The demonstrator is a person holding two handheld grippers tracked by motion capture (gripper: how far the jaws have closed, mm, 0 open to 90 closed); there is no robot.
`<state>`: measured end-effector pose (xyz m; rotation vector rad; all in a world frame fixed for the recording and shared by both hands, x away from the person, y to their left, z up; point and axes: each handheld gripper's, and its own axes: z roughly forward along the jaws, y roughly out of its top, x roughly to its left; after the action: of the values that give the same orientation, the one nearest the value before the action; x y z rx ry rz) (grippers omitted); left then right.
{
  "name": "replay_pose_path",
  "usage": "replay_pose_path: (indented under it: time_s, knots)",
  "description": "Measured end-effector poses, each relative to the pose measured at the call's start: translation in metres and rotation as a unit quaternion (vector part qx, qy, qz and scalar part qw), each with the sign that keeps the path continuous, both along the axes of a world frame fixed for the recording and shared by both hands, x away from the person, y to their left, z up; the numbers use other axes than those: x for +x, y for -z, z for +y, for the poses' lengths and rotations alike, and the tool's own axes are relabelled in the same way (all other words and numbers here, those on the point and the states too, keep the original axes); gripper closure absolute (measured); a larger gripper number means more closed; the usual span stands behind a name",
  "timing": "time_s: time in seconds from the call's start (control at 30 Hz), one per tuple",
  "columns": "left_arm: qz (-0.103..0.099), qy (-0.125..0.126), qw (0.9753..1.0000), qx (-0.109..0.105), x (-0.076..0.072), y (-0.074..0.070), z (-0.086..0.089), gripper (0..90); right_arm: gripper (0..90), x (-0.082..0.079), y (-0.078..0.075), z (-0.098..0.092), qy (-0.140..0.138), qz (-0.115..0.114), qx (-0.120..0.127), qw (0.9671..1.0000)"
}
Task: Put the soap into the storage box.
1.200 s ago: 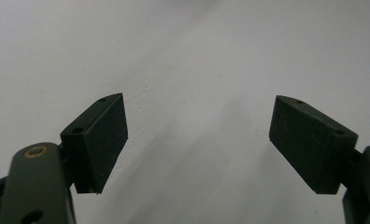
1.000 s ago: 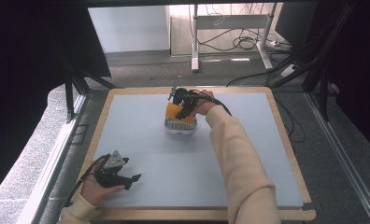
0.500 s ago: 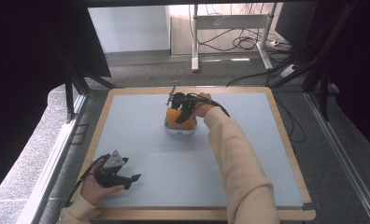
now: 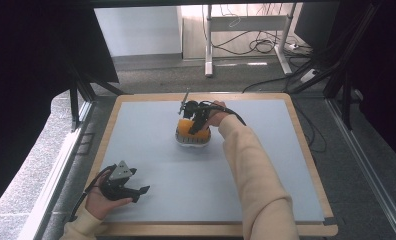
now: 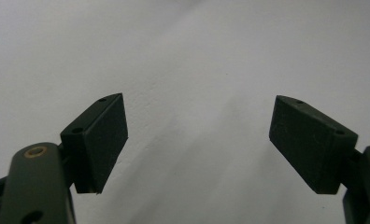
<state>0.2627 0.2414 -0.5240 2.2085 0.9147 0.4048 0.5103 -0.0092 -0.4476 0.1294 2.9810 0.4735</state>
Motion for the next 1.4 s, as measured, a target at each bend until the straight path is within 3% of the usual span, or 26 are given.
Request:
replay_pose_path:
  time_s: [0.07, 0.1, 0.27, 0.3, 0.53, 0.63, 0.87, 1.07, 1.2, 1.23, 1.27, 1.3, 1.33, 1.37, 1.4]
  knots:
    - [0.0, 0.0, 1.0, 0.0, 0.0, 0.0, 0.0, 19.5, 56.9, 0.0, -0.003, 0.0, 0.005, 0.006, 0.012, 0.9999]
    - [0.0, 0.0, 1.0, 0.0, 0.0, 0.0, 0.0, 19.5, 56.4, -0.001, -0.007, -0.001, 0.005, -0.002, 0.02, 0.9998]
    - [0.0, 0.001, 1.0, 0.002, 0.0, 0.0, 0.0, 19.5, 48.6, -0.003, -0.01, -0.004, 0.013, -0.015, 0.016, 0.9997]
    - [0.0, 0.002, 1.0, 0.003, 0.0, 0.0, 0.0, 19.5, 45.6, -0.003, -0.011, -0.005, 0.03, -0.02, 0.02, 0.9992]
    - [0.0, 0.001, 1.0, 0.003, 0.0, 0.001, 0.0, 19.5, 36.6, -0.005, -0.016, -0.006, 0.06, -0.041, 0.039, 0.9966]
    - [0.0, 0.001, 1.0, 0.003, 0.0, 0.001, 0.0, 19.5, 34.3, -0.003, -0.02, -0.011, 0.088, -0.049, 0.055, 0.9934]
    - [0.0, 0.001, 1.0, 0.001, 0.0, 0.001, -0.001, 19.5, 31.5, -0.003, -0.024, -0.017, 0.106, -0.056, 0.07, 0.9903]
    - [0.0, 0.002, 1.0, 0.003, -0.001, 0.001, -0.001, 19.5, 29.0, -0.009, -0.029, -0.025, 0.119, -0.062, 0.098, 0.9861]
    - [0.001, 0.001, 1.0, 0.003, 0.0, 0.001, 0.0, 19.5, 28.9, -0.018, -0.032, -0.035, 0.127, -0.061, 0.124, 0.9822]
    - [0.001, 0.0, 1.0, 0.003, 0.0, 0.001, 0.0, 19.5, 28.9, -0.023, -0.033, -0.042, 0.135, -0.061, 0.134, 0.9798]
    - [0.001, 0.0, 1.0, 0.003, 0.0, 0.001, 0.0, 19.5, 28.9, -0.023, -0.033, -0.042, 0.135, -0.061, 0.134, 0.9798]
    - [0.001, 0.0, 1.0, 0.004, 0.0, 0.001, 0.0, 19.5, 28.8, -0.03, -0.034, -0.05, 0.143, -0.059, 0.147, 0.977]
    - [0.001, 0.0, 1.0, 0.004, 0.0, 0.001, 0.0, 19.5, 28.8, -0.03, -0.034, -0.05, 0.143, -0.059, 0.147, 0.977]
    - [0.002, -0.001, 1.0, 0.005, -0.001, 0.001, -0.001, 19.5, 28.9, -0.036, -0.034, -0.058, 0.153, -0.06, 0.157, 0.9738]
    - [0.002, -0.001, 1.0, 0.005, -0.001, 0.001, -0.001, 19.5, 28.9, -0.036, -0.034, -0.058, 0.153, -0.06, 0.157, 0.9738]
